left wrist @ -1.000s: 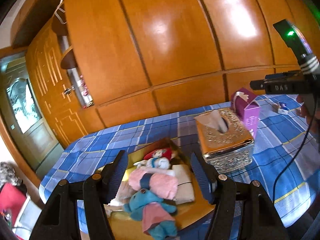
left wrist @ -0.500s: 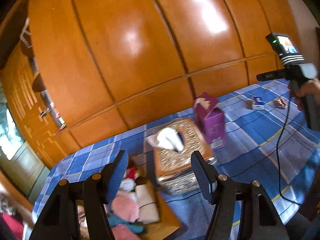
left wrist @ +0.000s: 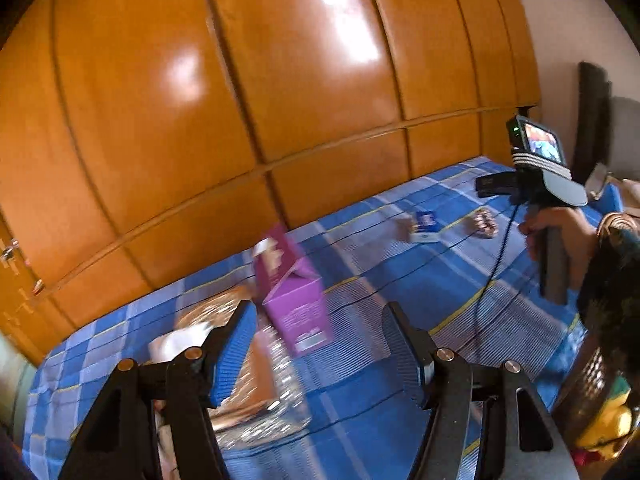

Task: Organize soft objects
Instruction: 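Move both tools back over the bed toward the Tempo pack and scrunchie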

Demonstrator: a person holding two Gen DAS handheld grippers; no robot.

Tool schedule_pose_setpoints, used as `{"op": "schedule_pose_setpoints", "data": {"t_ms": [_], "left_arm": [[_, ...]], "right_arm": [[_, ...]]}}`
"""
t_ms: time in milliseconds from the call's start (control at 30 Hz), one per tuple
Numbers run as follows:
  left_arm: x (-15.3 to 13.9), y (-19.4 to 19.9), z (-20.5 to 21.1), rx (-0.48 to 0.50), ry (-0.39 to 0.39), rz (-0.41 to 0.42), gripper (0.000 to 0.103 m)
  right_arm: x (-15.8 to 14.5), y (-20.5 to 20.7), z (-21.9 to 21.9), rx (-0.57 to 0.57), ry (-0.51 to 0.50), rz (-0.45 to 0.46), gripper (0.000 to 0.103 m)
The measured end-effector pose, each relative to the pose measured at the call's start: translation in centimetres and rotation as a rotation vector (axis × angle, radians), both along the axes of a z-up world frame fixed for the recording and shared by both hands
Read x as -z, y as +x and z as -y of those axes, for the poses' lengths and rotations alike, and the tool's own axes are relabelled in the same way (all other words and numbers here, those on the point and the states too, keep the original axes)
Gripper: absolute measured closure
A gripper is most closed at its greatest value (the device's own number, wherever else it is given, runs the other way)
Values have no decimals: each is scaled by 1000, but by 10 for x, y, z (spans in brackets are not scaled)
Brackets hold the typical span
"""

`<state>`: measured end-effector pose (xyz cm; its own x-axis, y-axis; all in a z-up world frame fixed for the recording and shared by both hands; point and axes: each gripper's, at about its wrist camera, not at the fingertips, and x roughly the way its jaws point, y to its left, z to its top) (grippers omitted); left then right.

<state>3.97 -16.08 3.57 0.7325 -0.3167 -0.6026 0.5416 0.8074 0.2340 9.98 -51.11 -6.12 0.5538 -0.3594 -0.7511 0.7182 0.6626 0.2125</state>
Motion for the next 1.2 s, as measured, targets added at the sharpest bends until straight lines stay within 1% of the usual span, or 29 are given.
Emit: {"op": "schedule_pose_setpoints", "data": {"t_ms": [100,233,333,400,500,567,667,800,1200], "left_arm": [[1,5,27,43,-9,-25,37],[11,20,66,79,-17,-83,37],[23,33,90,86,-20,-143,37],[34,42,106,83,0,-164,37],[48,55,122,72,21,-199,37],[58,63,131,65,33,-219,37],[66,68,141,64,55,-217,37],[71,66,151,79,70,-200,37],[84,79,182,106,103,-197,37]], "right_arm": [[6,-6,12,41,82,22,41],[10,-16,21,93,158,51,41],[13,-24,29,136,207,86,41],[15,-29,35,159,243,107,41],[21,-32,41,169,301,121,41],[22,-31,41,161,315,127,41],[22,-30,40,145,323,139,41],[22,-31,41,139,343,161,41],[22,-35,43,139,385,214,41]]}}
